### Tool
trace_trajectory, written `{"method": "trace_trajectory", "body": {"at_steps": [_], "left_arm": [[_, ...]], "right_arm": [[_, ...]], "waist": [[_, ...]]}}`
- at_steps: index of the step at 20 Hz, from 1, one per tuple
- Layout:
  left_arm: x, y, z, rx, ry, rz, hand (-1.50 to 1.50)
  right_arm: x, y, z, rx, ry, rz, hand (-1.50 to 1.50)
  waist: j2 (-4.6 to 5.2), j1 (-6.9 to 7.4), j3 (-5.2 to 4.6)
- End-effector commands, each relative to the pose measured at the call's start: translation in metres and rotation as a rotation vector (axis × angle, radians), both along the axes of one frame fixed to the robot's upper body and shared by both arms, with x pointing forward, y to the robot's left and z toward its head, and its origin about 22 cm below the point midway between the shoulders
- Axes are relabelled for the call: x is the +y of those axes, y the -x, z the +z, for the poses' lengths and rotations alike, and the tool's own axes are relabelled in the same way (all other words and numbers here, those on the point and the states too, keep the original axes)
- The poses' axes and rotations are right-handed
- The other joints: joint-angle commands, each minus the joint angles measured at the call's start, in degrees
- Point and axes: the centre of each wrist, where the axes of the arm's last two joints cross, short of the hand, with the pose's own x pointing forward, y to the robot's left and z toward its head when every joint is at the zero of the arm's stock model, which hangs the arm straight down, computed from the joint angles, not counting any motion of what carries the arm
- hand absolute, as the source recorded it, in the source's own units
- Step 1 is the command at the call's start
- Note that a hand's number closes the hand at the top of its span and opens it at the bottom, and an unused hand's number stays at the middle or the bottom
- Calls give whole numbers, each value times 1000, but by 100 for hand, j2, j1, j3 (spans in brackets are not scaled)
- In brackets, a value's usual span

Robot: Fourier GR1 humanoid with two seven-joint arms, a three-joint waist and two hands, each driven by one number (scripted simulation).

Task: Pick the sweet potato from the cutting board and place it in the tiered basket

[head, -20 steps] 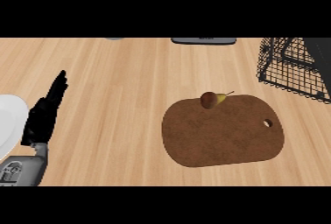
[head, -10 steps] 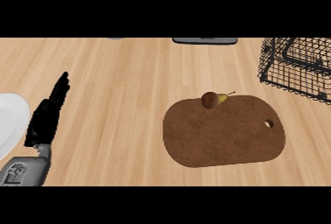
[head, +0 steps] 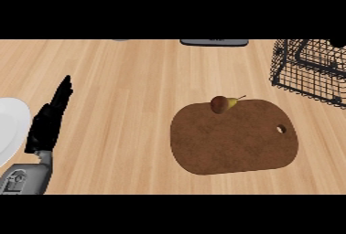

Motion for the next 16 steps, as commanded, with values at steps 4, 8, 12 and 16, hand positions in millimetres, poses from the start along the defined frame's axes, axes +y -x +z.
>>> {"method": "trace_trajectory", "body": {"at_steps": [4,8,12,16], "left_arm": [[-15,-13,-5,12,-1,15,0],[-9,-2,5,-8,-12,11,0],[-5,2,0,1,14,-8,0],[5,-6,0,-1,3,1,0]], "right_arm": [[-33,16,-27,34,-220,-36,-150],[-29,16,-39,-103,-286,-49,-150],[-36,20,-35,-234,-305,-42,-150],[-36,17,-10,-351,-318,-32,-150]], "waist": [[24,-22,3],[21,57,8],[7,26,4],[-10,-44,0]]}}
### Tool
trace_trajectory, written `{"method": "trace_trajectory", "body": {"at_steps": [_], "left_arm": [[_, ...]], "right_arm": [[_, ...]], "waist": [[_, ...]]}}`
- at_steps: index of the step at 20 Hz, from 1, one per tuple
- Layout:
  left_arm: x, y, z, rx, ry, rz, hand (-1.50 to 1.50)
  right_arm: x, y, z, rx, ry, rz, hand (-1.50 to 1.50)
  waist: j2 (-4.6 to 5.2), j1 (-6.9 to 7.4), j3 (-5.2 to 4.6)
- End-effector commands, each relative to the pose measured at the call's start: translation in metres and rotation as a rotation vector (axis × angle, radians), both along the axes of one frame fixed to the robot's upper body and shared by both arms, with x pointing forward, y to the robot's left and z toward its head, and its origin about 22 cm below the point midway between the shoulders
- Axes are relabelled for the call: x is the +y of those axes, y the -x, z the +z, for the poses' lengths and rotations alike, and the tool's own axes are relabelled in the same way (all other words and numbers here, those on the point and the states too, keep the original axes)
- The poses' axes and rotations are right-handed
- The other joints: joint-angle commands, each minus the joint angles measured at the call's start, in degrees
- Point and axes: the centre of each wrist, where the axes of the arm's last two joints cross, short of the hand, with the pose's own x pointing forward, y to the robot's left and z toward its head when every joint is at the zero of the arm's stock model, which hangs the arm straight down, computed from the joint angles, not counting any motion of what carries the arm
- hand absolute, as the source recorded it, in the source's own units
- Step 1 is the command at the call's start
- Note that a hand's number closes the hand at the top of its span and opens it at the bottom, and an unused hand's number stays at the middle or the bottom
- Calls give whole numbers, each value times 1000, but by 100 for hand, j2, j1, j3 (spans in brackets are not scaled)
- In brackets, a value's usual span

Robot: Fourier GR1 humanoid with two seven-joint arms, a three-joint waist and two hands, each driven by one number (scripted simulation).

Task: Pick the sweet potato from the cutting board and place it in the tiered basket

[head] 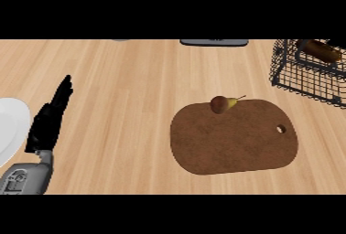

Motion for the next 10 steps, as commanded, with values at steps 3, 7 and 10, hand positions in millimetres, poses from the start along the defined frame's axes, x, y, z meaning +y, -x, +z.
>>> {"method": "trace_trajectory", "body": {"at_steps": [3,7,10], "left_arm": [[-7,11,21,10,-11,-1,0],[6,13,-19,12,-17,50,0],[16,26,-8,9,-7,49,0]], "right_arm": [[-19,8,42,-129,-3,-89,-150],[-39,22,36,-114,-113,-122,-150],[-72,46,40,-93,-211,-149,-150]], "waist": [[-49,-2,-1],[-72,-193,-12],[-138,-279,-12]]}}
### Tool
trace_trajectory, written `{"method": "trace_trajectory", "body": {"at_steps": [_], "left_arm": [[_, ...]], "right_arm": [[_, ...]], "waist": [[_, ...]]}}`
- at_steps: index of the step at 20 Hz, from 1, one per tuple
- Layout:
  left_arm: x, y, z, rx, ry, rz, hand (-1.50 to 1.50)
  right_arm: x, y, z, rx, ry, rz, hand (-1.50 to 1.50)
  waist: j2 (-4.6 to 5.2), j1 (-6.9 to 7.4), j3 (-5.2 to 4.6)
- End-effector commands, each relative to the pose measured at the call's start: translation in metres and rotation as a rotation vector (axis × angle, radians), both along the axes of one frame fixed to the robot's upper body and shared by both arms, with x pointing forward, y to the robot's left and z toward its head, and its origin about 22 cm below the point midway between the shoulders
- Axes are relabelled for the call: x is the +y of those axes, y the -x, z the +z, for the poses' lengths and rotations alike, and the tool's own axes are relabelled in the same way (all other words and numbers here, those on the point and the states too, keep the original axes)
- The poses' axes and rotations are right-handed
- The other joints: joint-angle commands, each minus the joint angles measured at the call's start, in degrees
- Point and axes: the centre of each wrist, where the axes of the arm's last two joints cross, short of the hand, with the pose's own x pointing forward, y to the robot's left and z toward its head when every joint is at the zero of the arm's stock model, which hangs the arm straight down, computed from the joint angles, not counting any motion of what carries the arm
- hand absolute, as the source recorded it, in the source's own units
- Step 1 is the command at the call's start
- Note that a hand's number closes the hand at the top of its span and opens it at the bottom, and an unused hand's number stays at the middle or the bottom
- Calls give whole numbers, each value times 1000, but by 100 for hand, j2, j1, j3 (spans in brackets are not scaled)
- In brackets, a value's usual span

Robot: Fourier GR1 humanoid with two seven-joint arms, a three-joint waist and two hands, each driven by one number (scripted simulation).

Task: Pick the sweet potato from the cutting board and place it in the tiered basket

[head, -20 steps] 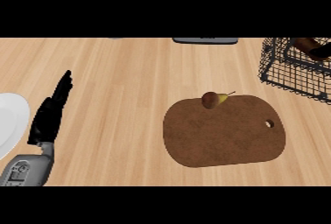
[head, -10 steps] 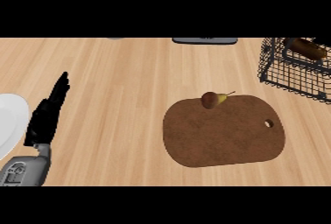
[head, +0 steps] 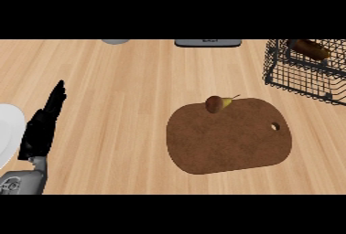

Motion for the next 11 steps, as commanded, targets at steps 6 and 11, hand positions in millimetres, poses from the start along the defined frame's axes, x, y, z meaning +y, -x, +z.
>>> {"method": "trace_trajectory", "body": {"at_steps": [6,11], "left_arm": [[5,0,-2,7,5,39,0],[12,-4,-3,5,1,38,0]], "right_arm": [[-85,79,-14,16,-126,17,-150],[-108,119,-22,-99,-154,41,-150]], "waist": [[-55,-233,0],[-48,-237,-5]]}}
